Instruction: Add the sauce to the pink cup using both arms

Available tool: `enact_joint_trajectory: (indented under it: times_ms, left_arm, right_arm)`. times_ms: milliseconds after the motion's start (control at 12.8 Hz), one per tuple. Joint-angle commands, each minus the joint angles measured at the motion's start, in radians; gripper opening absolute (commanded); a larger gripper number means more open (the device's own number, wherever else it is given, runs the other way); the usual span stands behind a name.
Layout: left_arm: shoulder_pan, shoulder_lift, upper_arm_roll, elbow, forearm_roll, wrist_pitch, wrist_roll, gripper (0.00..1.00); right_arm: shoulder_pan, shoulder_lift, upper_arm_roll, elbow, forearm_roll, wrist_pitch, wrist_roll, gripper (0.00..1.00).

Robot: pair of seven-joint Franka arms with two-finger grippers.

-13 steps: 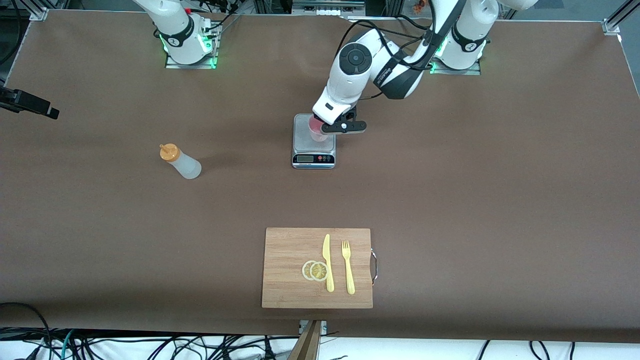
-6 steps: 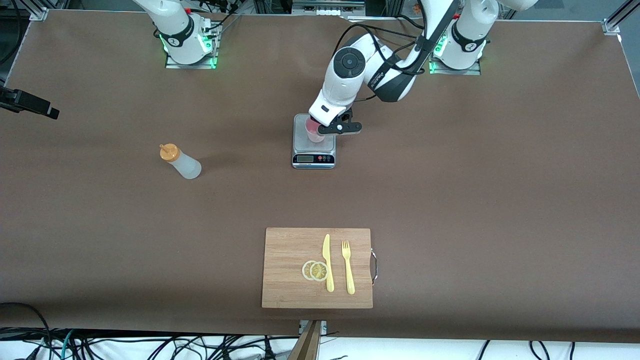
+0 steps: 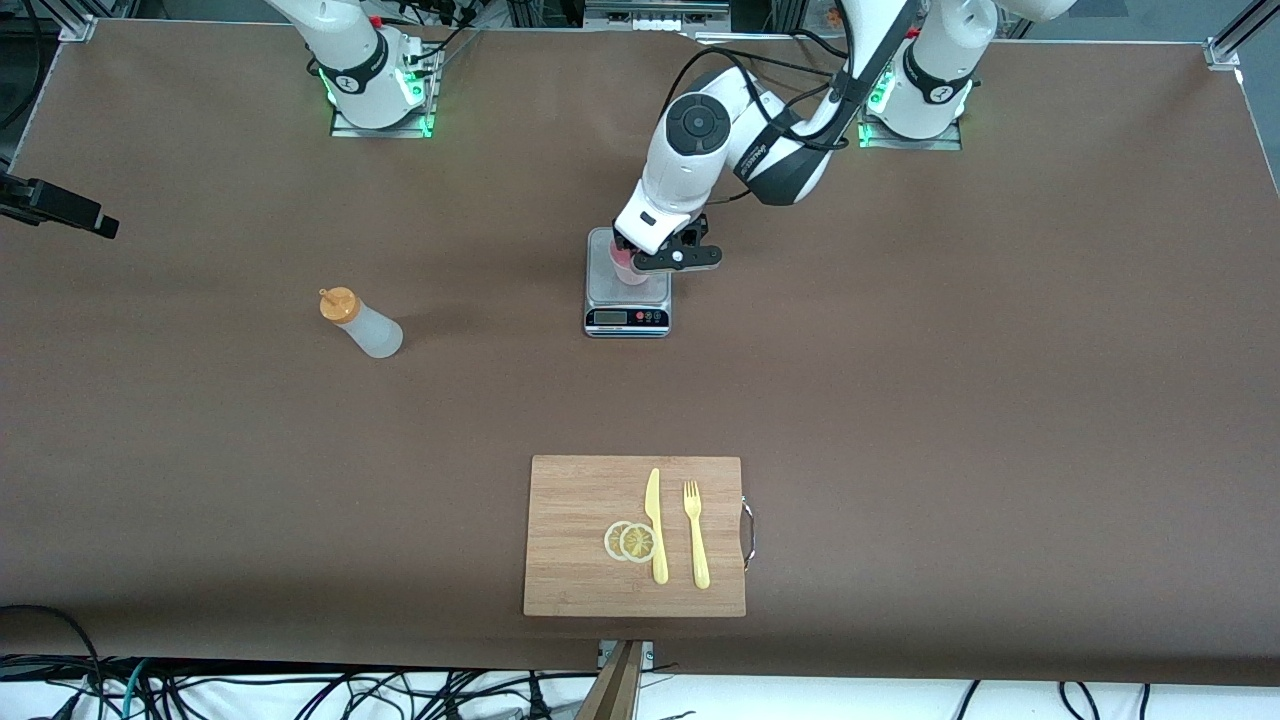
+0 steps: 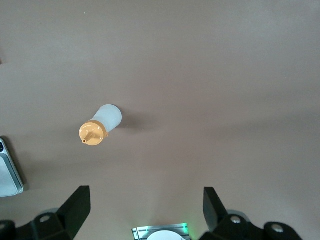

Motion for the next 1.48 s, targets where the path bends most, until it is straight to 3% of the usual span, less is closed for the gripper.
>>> enact_joint_trajectory:
  times_ms: [0, 702, 858, 1170, 1404]
  left_arm:
    - [0.030, -0.037, 0.010, 0.107, -0.022, -0.178, 0.004, 1.00]
    - [0.396, -0.154, 0.041, 0.324, 0.036, -0.565, 0.482, 1.00]
    - [0.459, -0.161, 0.047, 0.355, 0.107, -0.593, 0.503, 1.00]
    - [0.608, -0.213, 0.048, 0.356, 0.113, -0.644, 0.691, 1.00]
    - [0.662, -0.250, 0.083, 0.365, 0.111, -0.679, 0.702, 1.00]
  right_arm:
    - [-0.002, -0.003, -0.002, 0.012, 0.016, -0.018, -0.012, 1.00]
    - [-0.002, -0.001, -0.002, 0.014, 0.016, -0.016, -0.012, 1.00]
    - [-0.002, -0.001, -0.002, 0.014, 0.016, -0.016, -0.012, 1.00]
    - [-0.003, -0.001, -0.002, 0.012, 0.016, -0.018, -0.012, 1.00]
    - [-0.005, -0.001, -0.002, 0.012, 0.016, -0.018, -0.012, 1.00]
